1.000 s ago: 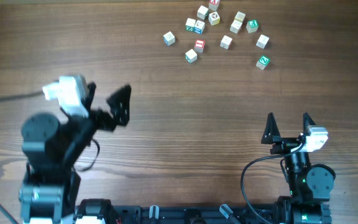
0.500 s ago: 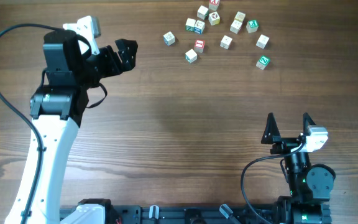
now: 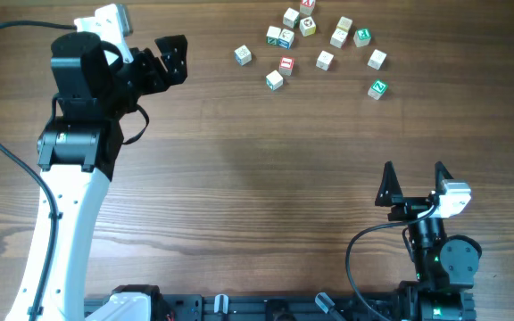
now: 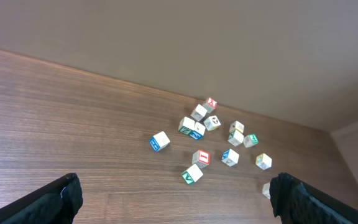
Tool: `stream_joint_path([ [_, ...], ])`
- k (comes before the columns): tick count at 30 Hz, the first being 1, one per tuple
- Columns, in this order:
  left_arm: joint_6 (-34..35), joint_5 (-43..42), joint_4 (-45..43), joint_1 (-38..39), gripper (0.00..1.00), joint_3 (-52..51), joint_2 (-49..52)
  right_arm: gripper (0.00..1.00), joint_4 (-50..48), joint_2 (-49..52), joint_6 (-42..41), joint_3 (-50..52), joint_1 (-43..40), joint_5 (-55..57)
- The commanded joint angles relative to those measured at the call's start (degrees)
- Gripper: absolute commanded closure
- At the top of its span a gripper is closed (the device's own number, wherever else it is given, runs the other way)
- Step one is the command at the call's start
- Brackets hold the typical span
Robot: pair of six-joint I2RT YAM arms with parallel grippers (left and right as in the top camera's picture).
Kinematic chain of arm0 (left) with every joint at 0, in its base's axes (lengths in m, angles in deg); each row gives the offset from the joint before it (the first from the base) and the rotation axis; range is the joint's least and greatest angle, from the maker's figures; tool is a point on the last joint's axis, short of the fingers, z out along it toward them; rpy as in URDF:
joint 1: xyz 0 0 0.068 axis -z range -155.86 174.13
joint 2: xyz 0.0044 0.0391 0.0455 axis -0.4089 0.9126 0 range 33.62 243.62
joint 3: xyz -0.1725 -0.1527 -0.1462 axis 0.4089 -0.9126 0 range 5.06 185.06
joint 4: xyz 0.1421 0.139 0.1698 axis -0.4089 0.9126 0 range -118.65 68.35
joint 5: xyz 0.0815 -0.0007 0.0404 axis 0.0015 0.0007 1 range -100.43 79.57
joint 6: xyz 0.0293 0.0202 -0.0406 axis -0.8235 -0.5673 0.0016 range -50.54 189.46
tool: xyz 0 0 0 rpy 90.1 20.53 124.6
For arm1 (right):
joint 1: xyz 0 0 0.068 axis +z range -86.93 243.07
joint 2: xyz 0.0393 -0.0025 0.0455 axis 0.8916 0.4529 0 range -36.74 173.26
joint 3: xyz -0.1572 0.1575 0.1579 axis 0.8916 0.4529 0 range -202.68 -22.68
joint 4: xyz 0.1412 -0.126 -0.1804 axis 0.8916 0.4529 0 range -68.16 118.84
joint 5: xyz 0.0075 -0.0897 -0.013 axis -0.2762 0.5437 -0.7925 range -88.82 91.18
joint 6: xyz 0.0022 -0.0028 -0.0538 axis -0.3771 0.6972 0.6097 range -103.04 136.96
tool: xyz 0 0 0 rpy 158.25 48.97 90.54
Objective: Form a horizontal line
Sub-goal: 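Reach the left gripper forward toward the bee-picture block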
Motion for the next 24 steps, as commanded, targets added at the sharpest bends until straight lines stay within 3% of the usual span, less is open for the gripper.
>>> stream_joint_path([
  [1,0.1,1.8,-0.3,-0.1,0.00,1.5,0.0,0.00,-0.3,-0.2,1.0,0.1,0.2,-0.9],
  [11,0.1,1.8,0.2,0.5,0.01,3.7,0.3,0.00,-0.4,-0.2,1.0,0.1,0.2,-0.9],
  [24,-0.1,5.7,1.0,8.6,0.01,8.9,6.1,0.00,-0.4,-0.2,1.0,0.1,0.2,-0.9],
])
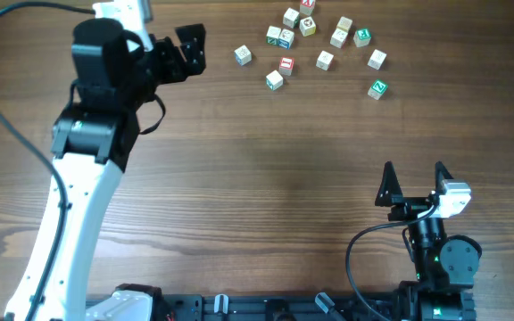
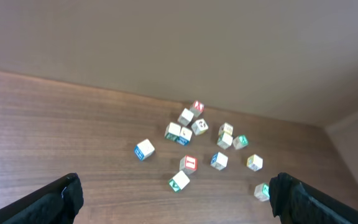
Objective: Form a horizontal line
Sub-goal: 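Reach the left gripper forward toward the bee-picture block, then lower the left gripper and grasp the bee-picture block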
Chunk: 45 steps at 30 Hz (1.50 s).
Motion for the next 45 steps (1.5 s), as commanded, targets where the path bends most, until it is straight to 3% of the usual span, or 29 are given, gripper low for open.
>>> stream_joint_path([
  [1,-0.1,1.2,0.8,2.8,0.01,5.0,4.1,0.00,-0.3,-0.2,1.0,0.1,0.2,-0.9],
  [8,-0.1,1.2,6.4,4.4,0.01,16.9,14.1,0.00,-0.3,-0.2,1.0,0.1,0.2,-0.9],
  [16,-1.6,2.5,6.1,4.6,0.00,24.9,22.6,0.00,-0.4,-0.2,1.0,0.1,0.2,-0.9],
  [33,-3.2,3.4,-10.3,6.4,0.01,26.5,47.6,0.00,-0.4,-0.2,1.0,0.1,0.2,-0.9],
  [45,9.6,15.1,-16.1,9.6,0.01,26.5,58.9,0.00,-0.4,-0.2,1.0,0.1,0.2,-0.9],
])
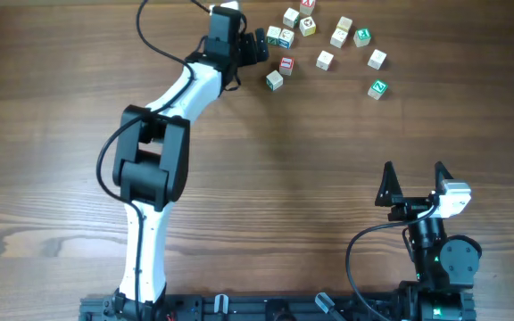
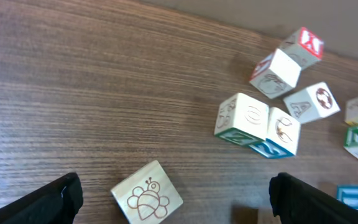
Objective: Form a horizontal line
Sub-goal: 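Lower the left gripper and grasp the bee-picture block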
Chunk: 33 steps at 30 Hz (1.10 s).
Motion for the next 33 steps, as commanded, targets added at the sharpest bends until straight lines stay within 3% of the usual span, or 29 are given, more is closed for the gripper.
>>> stream_joint_path([
  [1,7.3,4.9,-1.2,0.1,0.02,1.1,2.4,0.00,-0.4,-0.2,1.0,0.1,0.2,-0.9],
  [7,9.0,5.5,-1.3,0.5,0.09,1.1,5.9,0.00,-0.3,-0.2,1.0,0.1,0.2,-0.9],
  [12,9.0,6.1,-0.3,0.5,0.29,1.1,6.8,0.00,-0.4,-0.2,1.0,0.1,0.2,-0.9],
  [21,8.2,6.1,0.7,1.9,0.52,1.1,5.5,0.00,-0.3,-0.2,1.0,0.1,0.2,-0.9],
  [33,3.9,11.3,6.1,2.1,0.56,1.1,-3.4,0.00,-0.3,-0.2,1.0,0.1,0.2,-0.9],
])
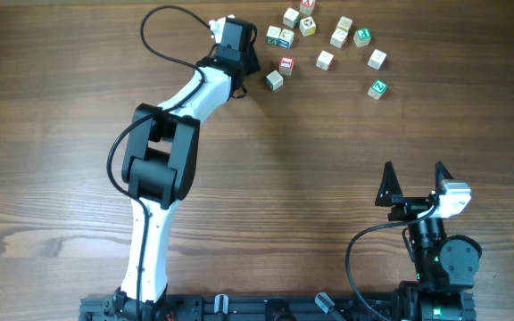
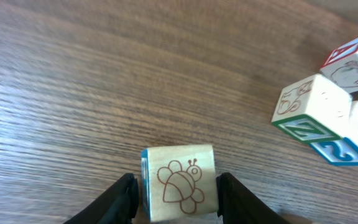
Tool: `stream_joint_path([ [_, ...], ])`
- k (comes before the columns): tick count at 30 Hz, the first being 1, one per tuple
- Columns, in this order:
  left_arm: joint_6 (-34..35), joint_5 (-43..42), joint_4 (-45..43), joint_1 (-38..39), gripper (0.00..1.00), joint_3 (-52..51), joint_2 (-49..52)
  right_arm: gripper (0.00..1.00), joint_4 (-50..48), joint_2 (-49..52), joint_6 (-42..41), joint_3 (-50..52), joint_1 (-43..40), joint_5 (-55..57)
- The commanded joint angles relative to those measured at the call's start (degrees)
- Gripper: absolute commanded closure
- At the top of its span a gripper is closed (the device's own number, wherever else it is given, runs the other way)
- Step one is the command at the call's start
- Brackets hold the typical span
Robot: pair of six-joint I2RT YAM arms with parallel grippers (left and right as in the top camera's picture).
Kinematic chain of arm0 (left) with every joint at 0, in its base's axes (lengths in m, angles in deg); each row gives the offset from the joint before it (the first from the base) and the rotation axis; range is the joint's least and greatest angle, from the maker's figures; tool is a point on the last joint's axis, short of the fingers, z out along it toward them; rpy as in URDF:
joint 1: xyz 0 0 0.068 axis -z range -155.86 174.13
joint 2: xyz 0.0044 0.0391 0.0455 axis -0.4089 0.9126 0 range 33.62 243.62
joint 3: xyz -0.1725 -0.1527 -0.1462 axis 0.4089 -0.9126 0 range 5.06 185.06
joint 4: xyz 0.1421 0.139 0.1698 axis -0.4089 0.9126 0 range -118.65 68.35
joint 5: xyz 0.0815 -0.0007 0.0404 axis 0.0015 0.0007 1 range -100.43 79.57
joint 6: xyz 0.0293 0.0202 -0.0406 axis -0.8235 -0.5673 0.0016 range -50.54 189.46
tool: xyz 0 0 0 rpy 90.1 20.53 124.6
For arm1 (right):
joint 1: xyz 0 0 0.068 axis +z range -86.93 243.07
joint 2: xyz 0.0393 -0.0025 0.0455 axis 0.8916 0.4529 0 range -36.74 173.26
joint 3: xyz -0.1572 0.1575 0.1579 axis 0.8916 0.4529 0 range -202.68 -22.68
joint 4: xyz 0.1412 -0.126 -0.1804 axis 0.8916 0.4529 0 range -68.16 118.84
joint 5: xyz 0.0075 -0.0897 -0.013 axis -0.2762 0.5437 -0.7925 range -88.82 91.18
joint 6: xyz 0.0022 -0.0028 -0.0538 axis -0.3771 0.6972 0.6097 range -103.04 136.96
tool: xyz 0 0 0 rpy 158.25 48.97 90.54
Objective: Form a horizontal line
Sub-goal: 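Lower the left gripper and grasp the bee-picture block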
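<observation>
A wooden block with a bee drawing [image 2: 179, 182] rests on the wood table [image 1: 266, 178], left of the other blocks. My left gripper [image 2: 176, 199] is shut on it, a black finger [image 2: 120, 199] pressed against each side. From overhead the left gripper [image 1: 244, 59] covers that block. Several lettered blocks [image 1: 325, 60] lie scattered at the far right, among them a touching pair [image 2: 309, 106]. My right gripper [image 1: 414, 178] stands open near the front edge, holding nothing.
A red-faced block [image 1: 286, 64] and a green-edged one [image 1: 275, 80] lie just right of the left gripper. A lone green block [image 1: 377, 88] sits furthest right. The left arm's black cable [image 1: 163, 27] loops over the far edge.
The left gripper came down and forward over the bee block; its fingers, wide apart before, now stand against the block's two sides. The right arm has not moved.
The left gripper was open high over the far left of the table, looking at the scattered blocks. It then stood nearer to them, later low and open just behind the bee block, and now it grips that block on the table.
</observation>
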Motion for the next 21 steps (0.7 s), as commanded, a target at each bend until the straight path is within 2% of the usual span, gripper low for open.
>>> stream_joint_path([
  [1,-3.0,2.2,1.1,0.1,0.56,0.3,-6.0,0.00,-0.3,-0.2,1.0,0.1,0.2,-0.9],
  [3,-3.0,2.1,2.0,0.1,0.60,0.3,-6.8,0.00,-0.3,-0.2,1.0,0.1,0.2,-0.9],
  [4,-3.0,2.1,2.7,0.2,0.58,0.3,-7.1,0.00,-0.4,-0.2,1.0,0.1,0.2,-0.9],
  [6,-3.0,2.2,3.8,0.2,0.34,0.3,-7.2,0.00,-0.4,-0.2,1.0,0.1,0.2,-0.9],
  [8,-3.0,2.3,4.1,0.0,0.25,0.3,-7.2,0.00,-0.4,-0.2,1.0,0.1,0.2,-0.9],
  [10,-3.0,4.0,2.9,-0.2,0.29,0.3,-6.6,0.00,-0.4,-0.2,1.0,0.1,0.2,-0.9],
  [18,-3.0,4.2,-0.3,-0.3,0.26,0.3,-1.4,0.00,-0.4,-0.2,1.0,0.1,0.2,-0.9],
  [21,-3.0,3.2,-0.4,-0.3,0.19,0.3,1.2,0.00,-0.4,-0.2,1.0,0.1,0.2,-0.9],
])
